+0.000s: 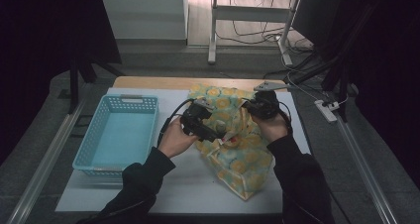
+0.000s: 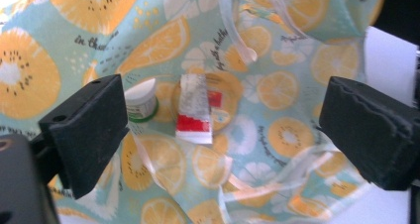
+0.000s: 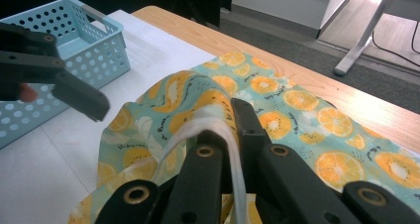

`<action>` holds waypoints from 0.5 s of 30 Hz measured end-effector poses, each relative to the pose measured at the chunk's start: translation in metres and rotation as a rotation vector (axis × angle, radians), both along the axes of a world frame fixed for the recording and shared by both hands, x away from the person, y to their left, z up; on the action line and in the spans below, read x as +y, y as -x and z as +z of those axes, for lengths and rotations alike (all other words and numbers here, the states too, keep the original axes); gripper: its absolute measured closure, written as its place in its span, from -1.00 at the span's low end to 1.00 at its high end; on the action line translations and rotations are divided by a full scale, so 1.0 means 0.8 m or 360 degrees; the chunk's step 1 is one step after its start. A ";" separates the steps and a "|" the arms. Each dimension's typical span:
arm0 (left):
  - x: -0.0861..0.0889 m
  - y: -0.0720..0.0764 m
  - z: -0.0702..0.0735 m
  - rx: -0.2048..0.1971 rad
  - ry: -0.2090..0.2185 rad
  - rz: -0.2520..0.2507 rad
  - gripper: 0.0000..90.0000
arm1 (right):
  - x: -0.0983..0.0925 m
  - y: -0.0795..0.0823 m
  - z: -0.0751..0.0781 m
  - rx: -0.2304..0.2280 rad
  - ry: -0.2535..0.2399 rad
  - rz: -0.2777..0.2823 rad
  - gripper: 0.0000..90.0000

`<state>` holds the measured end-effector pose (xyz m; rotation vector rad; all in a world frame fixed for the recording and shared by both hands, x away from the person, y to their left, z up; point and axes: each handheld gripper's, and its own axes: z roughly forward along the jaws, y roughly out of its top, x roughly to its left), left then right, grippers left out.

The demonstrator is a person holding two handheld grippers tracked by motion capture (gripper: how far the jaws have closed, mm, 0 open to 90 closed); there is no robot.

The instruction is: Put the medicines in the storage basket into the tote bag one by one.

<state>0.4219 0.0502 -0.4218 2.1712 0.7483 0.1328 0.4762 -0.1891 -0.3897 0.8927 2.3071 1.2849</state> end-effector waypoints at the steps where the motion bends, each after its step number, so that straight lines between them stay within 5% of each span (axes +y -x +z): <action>1: 0.001 0.002 0.000 -0.0011 -0.0010 -0.0005 -0.87 | 0.000 0.000 0.000 -0.0002 -0.0002 -0.0001 0.98; 15: 0.013 0.034 -0.009 -0.0035 0.0002 -0.0007 -1.00 | -0.003 0.004 0.001 -0.0009 0.0006 0.0008 0.98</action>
